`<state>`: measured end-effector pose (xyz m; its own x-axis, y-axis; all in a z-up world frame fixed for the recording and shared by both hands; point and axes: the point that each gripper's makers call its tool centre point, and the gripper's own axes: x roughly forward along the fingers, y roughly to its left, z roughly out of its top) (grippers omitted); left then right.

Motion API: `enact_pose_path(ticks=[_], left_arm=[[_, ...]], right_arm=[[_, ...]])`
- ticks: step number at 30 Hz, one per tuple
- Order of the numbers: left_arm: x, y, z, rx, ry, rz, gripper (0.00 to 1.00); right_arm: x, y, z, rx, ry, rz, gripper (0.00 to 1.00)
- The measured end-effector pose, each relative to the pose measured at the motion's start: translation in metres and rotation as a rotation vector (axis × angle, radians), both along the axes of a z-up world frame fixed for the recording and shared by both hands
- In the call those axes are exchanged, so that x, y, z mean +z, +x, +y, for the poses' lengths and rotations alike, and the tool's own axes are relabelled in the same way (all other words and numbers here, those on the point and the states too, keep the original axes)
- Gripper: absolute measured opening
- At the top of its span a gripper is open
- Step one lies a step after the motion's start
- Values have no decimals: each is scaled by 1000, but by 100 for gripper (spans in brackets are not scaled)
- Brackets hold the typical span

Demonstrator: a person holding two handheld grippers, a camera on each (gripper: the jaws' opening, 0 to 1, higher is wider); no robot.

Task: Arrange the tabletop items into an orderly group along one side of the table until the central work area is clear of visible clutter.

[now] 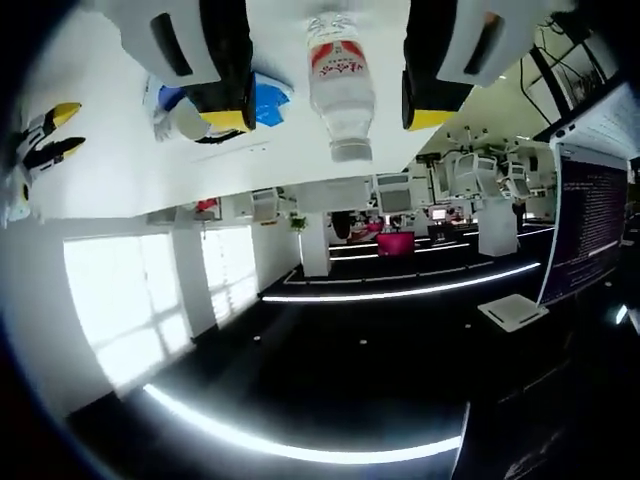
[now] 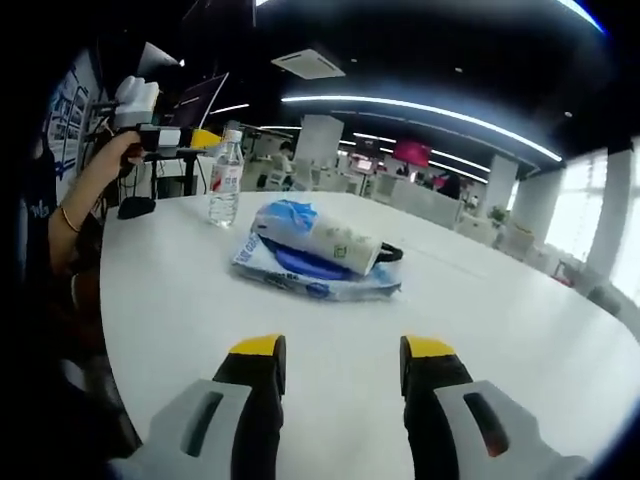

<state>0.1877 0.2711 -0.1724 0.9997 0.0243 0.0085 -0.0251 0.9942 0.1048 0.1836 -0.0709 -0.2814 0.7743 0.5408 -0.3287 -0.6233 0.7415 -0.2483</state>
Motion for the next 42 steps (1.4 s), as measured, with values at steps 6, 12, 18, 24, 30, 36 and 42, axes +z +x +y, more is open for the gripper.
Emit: enact_pose_path(ticks=[6, 12, 18, 24, 30, 36, 42], left_arm=[[1, -9, -11, -26, 13, -2, 58], [-2, -11, -27, -69, 32, 12, 57], [1, -17, -44, -115, 68, 6, 56], [-4, -18, -66, -173, 130, 29, 51], [-18, -11, -82, -219, 183, 77, 51], [-29, -3, -88, -250, 178, 104, 47], [-40, 5, -91, -261, 195, 129, 46]], right_arm=[[12, -1, 12, 41, 7, -23, 44], [21, -1, 24, 84, -5, -42, 44], [30, -1, 35, 129, -38, -70, 43], [36, 0, 45, 167, -61, -80, 43], [42, -2, 57, 219, -54, -85, 42], [45, 2, 66, 245, -107, -115, 41], [46, 7, 76, 269, -130, -128, 41]])
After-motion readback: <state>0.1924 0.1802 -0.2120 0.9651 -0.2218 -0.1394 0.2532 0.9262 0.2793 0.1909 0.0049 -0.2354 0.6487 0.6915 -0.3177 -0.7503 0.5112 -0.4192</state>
